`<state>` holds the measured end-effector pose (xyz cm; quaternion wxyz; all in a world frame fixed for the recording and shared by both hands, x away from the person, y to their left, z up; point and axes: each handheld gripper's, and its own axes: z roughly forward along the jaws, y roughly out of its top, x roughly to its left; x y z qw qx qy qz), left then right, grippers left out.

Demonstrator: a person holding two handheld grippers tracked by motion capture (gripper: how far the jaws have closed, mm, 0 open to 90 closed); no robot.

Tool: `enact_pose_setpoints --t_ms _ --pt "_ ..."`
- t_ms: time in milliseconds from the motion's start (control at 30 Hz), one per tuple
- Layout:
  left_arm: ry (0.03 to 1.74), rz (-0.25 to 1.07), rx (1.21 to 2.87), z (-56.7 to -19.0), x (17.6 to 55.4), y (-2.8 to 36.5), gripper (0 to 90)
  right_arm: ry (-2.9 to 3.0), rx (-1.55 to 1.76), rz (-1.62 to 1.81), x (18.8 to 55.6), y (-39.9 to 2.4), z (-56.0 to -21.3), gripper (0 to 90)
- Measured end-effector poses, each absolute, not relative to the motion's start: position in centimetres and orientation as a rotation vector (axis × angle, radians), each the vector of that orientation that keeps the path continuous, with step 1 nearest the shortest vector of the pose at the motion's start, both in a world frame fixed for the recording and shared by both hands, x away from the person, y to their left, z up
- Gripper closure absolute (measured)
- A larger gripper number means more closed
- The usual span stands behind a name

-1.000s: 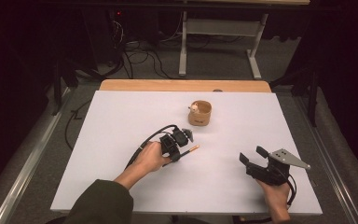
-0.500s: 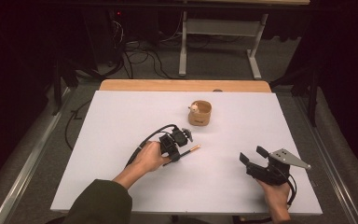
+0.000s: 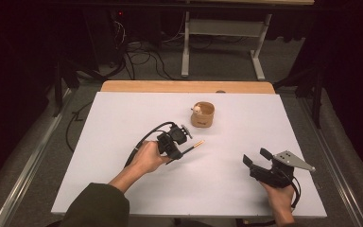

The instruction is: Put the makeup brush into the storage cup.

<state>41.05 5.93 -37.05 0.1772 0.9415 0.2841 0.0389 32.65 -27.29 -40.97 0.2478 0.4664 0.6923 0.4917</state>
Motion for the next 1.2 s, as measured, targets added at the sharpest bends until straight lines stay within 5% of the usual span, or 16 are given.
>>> enact_pose_setpoints --t_ms 1200 --pt "0.811 0.158 2.411 -36.1 38.3 10.6 84.0 1.902 1.258 1.341 32.7 -27.1 -41.0 27.0"
